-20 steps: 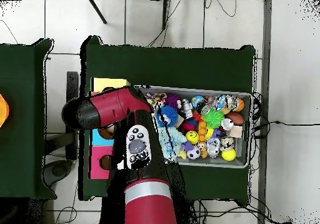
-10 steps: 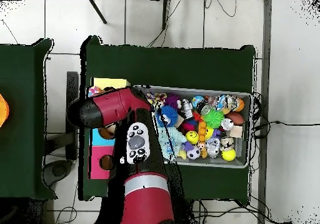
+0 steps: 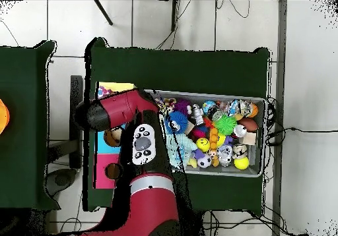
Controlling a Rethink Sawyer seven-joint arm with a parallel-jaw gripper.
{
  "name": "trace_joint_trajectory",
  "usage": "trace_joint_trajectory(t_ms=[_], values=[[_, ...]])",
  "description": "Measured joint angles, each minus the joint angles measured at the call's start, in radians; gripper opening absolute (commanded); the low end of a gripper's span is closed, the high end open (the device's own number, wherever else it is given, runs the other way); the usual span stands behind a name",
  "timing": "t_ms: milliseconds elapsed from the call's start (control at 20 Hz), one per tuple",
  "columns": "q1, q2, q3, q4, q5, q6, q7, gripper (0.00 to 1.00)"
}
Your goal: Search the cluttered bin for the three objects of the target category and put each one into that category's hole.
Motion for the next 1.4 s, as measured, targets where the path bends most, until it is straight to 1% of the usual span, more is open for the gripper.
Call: trace_joint_trajectory(t_ms=[400,1250,1300,1400], values=[[0.003,0.029,-0.011,-0.053,0.0,-0.014,0.0,0.0],[0.01,0.031,-0.019,-0.057,0.001,-0.014,0.0,0.0],[0.011,0.032,-0.019,-0.057,0.006,-0.014,0.0,1.0],[0.011,0.032,-0.019,-0.057,0.007,-0.014,0.0,1.0]])
